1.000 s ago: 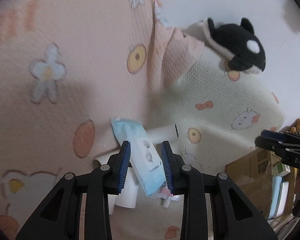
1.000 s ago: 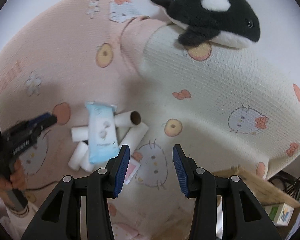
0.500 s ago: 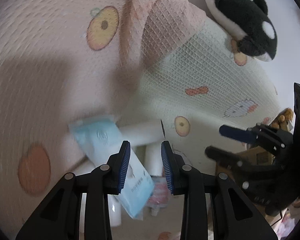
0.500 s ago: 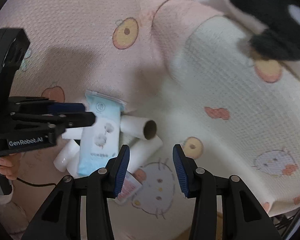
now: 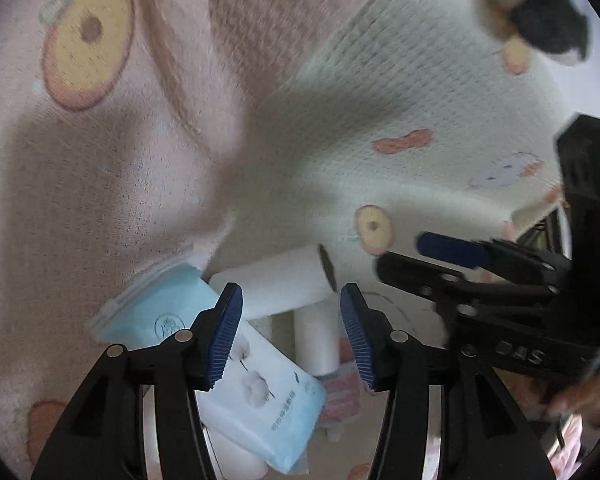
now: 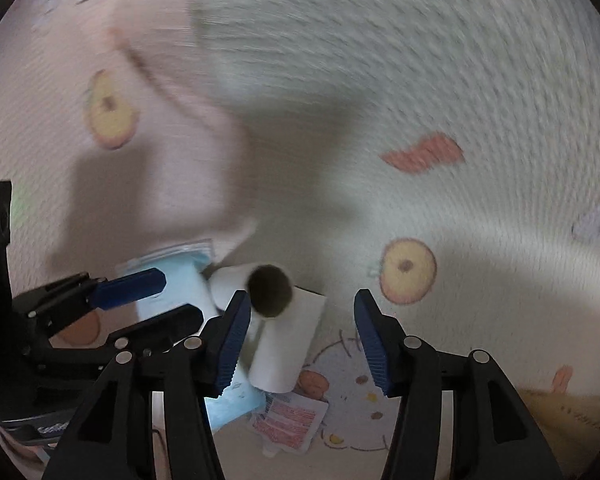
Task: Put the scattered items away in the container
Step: 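Move both grippers back to the scattered tubes on the blanket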
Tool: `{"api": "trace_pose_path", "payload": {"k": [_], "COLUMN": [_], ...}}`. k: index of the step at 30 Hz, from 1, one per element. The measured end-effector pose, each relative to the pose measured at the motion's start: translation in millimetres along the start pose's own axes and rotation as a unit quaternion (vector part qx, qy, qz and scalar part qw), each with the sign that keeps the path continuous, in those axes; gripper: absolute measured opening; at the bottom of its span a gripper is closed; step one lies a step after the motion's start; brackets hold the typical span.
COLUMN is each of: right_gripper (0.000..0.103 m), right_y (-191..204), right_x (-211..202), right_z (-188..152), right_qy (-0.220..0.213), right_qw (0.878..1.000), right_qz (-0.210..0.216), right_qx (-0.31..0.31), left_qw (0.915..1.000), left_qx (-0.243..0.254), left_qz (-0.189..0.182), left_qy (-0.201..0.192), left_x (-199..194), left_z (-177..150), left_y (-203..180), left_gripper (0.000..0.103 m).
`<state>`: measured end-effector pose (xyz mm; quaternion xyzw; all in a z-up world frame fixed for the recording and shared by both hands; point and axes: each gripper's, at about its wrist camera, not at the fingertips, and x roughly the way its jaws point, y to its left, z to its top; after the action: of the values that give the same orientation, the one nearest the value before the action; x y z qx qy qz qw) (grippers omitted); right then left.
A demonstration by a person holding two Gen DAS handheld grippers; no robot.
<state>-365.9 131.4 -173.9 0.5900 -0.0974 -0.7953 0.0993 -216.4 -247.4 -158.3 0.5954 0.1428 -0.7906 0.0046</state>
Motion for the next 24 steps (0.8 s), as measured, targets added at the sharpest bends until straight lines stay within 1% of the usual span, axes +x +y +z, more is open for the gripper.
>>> {"api": "trace_pose_path", "payload": {"k": [2,5,7,9,12,14,15,16,17,18,19,20,21,23,24], "right_gripper": [0.051,0.051,0.051,0.051,0.051,0.051,0.051,0.051,0.051,0.051,0.051,0.051,0.051,0.051,0.051], "right_y": [-7,-16,-23,-28,-38,-41,-43,-44,-46,-47,-49,-50,-47,-44,-38], "right_x": [3,7,10,12,11,10,9,8,5,6,5,3,1,1,-1], "right_z": [-1,1,0,-1,-1,-2,-2,-3,-4,-5,-6,-9,-12,-13,-14], "right_qy": [0.003,0.004,0.011,0.013,0.010,0.011,0.010,0.010,0.010,0.013,0.016,0.017,0.015,0.013,0.010], "right_qw": [1.000,1.000,0.999,0.999,0.998,0.998,0.998,0.998,0.998,0.998,0.998,0.997,0.997,0.998,0.998], "right_qz": [-0.003,-0.012,-0.009,-0.011,-0.016,-0.015,-0.010,-0.004,-0.001,0.006,0.014,0.023,0.034,0.036,0.044], "right_qx": [0.010,0.018,0.032,0.043,0.058,0.062,0.063,0.062,0.061,0.062,0.065,0.068,0.064,0.058,0.047], "left_qw": [0.9999,0.9997,0.9997,0.9999,0.9994,0.9989,0.9987,0.9987,0.9990,0.9994,0.9998,0.9998,0.9998,0.9995,0.9994], "left_qx": [-0.007,-0.016,-0.018,-0.010,0.017,0.017,0.009,0.003,-0.001,-0.003,-0.008,-0.010,-0.012,-0.005,-0.002], "left_qz": [0.003,-0.017,-0.016,-0.003,0.028,0.040,0.046,0.047,0.043,0.033,0.021,0.014,0.013,0.024,0.028], "left_qy": [0.008,0.009,0.006,0.002,0.009,0.017,0.020,0.019,0.013,0.007,0.001,-0.003,-0.008,-0.021,-0.022], "left_x": [9,14,16,19,28,36,37,37,36,34,30,27,22,13,9], "left_z": [4,5,8,11,12,14,13,11,10,9,7,6,4,-2,-5], "left_y": [-2,-4,-7,-13,-22,-23,-20,-17,-14,-13,-10,-9,-7,-5,-4], "left_gripper": [0.055,0.055,0.055,0.055,0.055,0.055,0.055,0.049,0.046,0.038,0.028,0.024,0.016,0.013,0.011]}}
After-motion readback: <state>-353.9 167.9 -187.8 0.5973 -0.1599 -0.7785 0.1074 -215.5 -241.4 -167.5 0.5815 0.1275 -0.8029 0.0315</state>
